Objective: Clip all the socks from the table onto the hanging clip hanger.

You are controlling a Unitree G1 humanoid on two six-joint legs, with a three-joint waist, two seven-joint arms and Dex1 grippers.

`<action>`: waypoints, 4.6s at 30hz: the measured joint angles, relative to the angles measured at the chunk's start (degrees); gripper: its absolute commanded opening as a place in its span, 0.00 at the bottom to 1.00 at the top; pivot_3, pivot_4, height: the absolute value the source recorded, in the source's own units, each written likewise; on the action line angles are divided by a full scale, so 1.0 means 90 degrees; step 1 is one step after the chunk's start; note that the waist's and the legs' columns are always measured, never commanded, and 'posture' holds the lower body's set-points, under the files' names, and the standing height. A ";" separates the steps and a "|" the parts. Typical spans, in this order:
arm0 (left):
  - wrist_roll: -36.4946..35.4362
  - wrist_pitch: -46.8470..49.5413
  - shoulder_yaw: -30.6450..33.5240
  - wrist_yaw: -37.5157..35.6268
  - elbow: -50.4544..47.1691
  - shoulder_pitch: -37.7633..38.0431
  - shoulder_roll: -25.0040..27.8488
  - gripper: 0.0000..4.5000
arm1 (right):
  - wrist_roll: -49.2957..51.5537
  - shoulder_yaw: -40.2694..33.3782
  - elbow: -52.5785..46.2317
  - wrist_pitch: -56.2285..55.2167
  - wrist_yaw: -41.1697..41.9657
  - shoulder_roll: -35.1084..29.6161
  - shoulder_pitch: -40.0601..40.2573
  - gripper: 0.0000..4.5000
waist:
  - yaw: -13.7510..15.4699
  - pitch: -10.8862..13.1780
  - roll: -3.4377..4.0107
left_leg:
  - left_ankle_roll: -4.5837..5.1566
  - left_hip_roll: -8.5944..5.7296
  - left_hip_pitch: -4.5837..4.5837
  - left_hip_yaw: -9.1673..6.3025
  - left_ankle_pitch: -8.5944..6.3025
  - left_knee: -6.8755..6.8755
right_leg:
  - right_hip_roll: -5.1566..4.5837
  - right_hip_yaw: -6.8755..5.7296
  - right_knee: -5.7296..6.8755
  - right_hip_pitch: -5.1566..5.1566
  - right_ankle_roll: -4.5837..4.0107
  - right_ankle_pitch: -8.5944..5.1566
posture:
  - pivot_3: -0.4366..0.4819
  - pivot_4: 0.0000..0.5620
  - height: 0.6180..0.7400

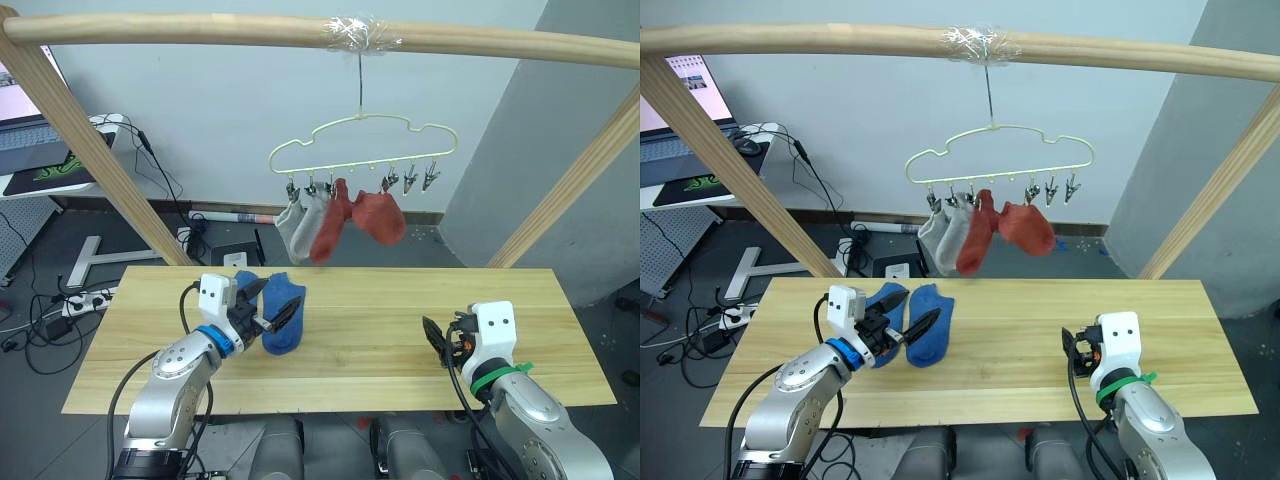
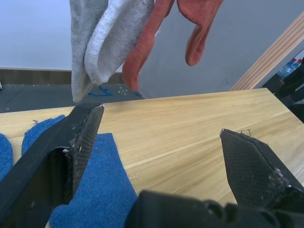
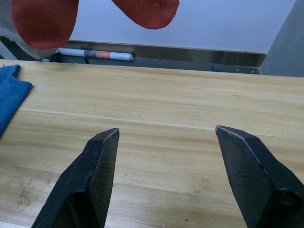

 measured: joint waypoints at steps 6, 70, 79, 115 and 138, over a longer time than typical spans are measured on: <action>0.0000 -0.0001 0.0000 -0.0004 0.0000 -0.0008 0.0000 1.00 | 0.0000 -0.0001 0.0000 0.0000 0.0000 0.0000 0.0000 0.75 | 0.0000 0.0000 0.0000 | 0.0000 0.0000 0.0000 0.0000 0.0000 -0.0001 | 0.0000 0.0000 -0.0001 0.0000 0.0000 0.0000 | 0.58 0.31 1.00; 0.0002 -0.0015 -0.0001 -0.0054 0.0006 -0.0123 0.0011 1.00 | 0.0024 0.0000 0.0000 0.0106 -0.0006 0.0053 -0.0022 0.55 | -0.0001 0.0000 0.0000 | -0.0001 0.0000 -0.0003 0.0005 -0.0001 -0.0017 | -0.0004 0.0000 -0.0025 -0.0003 -0.0003 -0.0002 | 0.57 0.30 1.00; 0.0002 -0.0015 -0.0002 -0.0063 0.0006 -0.0122 0.0011 1.00 | 0.0064 0.0000 0.0000 0.0113 -0.0014 0.0053 -0.0017 0.55 | -0.0001 0.0000 0.0000 | -0.0001 0.0000 -0.0003 0.0005 -0.0001 -0.0017 | -0.0004 0.0000 -0.0025 -0.0003 -0.0003 -0.0002 | 0.57 0.30 1.00; 0.0000 -0.0011 -0.0003 -0.0054 0.0006 -0.0124 0.0006 1.00 | 0.0179 0.0021 -0.0001 0.0148 -0.0069 0.0052 0.0028 0.55 | -0.0001 0.0000 0.0000 | -0.0001 0.0000 -0.0004 0.0006 -0.0001 -0.0017 | -0.0004 0.0000 -0.0025 -0.0004 -0.0003 -0.0002 | 0.58 0.31 1.00; -0.0646 0.1531 -0.0289 -0.0984 0.0113 -0.2650 0.0478 1.00 | 0.0696 -0.0850 0.1574 0.1537 -0.0639 0.0609 -0.4204 0.55 | -0.0018 0.0001 0.0001 | 0.0001 -0.0002 -0.0011 0.0001 0.0000 -0.0046 | 0.0009 -0.0005 -0.0010 -0.0022 0.0016 0.0029 | 0.58 0.28 1.00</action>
